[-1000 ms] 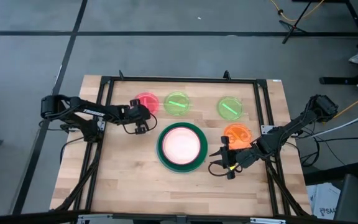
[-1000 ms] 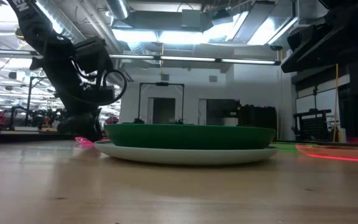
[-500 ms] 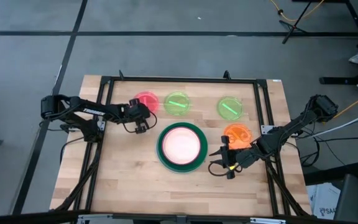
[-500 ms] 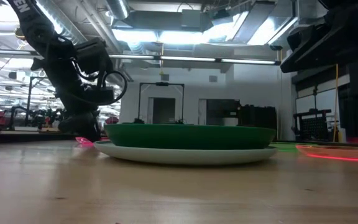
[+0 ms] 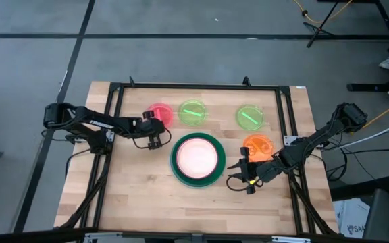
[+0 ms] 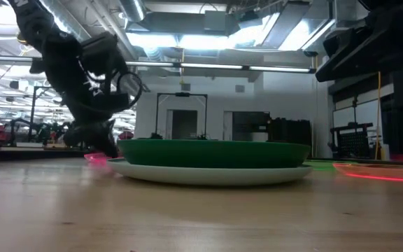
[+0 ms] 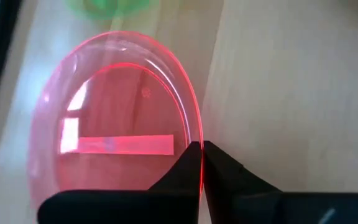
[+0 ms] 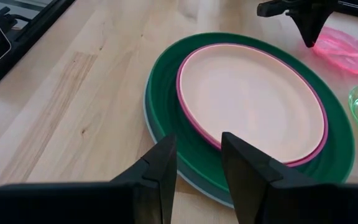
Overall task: Stack plastic plates
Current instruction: Stack the light pink plate on top of the light orange plate
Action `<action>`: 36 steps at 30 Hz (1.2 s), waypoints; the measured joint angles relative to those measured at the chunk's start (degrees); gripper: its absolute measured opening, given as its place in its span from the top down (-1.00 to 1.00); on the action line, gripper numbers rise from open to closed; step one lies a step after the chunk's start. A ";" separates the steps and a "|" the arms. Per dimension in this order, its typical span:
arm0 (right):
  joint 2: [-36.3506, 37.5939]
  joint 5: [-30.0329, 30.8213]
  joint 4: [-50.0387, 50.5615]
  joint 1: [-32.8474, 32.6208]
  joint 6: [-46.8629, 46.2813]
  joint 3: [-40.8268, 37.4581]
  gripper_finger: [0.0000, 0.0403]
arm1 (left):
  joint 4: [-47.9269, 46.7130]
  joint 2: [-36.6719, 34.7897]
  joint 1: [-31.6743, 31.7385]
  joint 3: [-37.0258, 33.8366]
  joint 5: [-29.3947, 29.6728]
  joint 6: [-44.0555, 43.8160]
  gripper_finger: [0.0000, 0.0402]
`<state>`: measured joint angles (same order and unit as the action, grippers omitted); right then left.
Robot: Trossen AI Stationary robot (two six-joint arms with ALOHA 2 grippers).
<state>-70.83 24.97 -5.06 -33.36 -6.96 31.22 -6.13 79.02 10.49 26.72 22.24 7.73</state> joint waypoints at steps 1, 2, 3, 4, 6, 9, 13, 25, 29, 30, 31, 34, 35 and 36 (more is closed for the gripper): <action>0.00 0.00 -0.08 0.00 0.00 0.00 0.42 | 0.00 -0.02 -0.85 0.72 0.38 -0.18 0.98; 0.00 0.02 -0.06 0.02 0.00 0.00 0.42 | 0.04 -0.02 -1.79 1.50 0.64 -0.18 0.98; 0.00 0.02 -0.21 0.01 -0.01 0.00 0.42 | -0.11 -0.02 -2.76 2.27 0.77 -0.18 0.98; 0.00 0.02 -0.56 0.01 -0.01 0.00 0.42 | -0.79 -0.02 -3.67 3.16 0.83 -0.20 0.99; 0.00 0.04 -0.96 0.00 0.00 0.00 0.42 | -1.83 -0.02 -5.54 5.16 1.54 -0.57 0.99; 0.00 0.05 -0.96 0.00 0.00 0.00 0.42 | -4.23 -0.07 -8.70 8.98 4.15 -1.29 0.99; 0.00 0.05 -0.97 0.01 0.00 0.00 0.42 | -7.39 -0.07 -12.96 14.13 5.71 -1.29 0.99; 0.00 0.09 -0.98 0.00 0.00 0.00 0.42 | -5.20 0.48 -25.30 21.38 5.82 -0.14 0.99; 0.00 0.09 -1.10 0.00 0.00 0.00 0.42 | -2.82 0.59 -28.18 21.38 5.71 -1.71 0.99; 0.00 0.09 -1.10 0.00 0.00 0.00 0.42 | -1.47 1.05 -28.65 21.38 5.63 -2.06 0.99; 0.00 0.09 -1.10 0.00 0.00 0.00 0.42 | -0.25 1.42 -29.12 21.38 5.53 -2.23 0.99; 0.02 0.09 -1.20 0.02 0.00 0.00 0.42 | 4.11 3.08 -30.60 21.36 5.41 -1.52 0.99; 0.02 0.10 -1.18 0.00 0.00 0.00 0.42 | 5.55 3.91 -31.07 21.44 5.24 -1.34 0.99; 0.02 0.11 -1.17 0.00 0.00 0.00 0.42 | 6.22 4.70 -31.48 21.43 5.08 -1.34 0.99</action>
<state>-70.81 25.08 -6.24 -33.36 -6.96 31.22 0.09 83.72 -20.99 48.15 27.32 6.39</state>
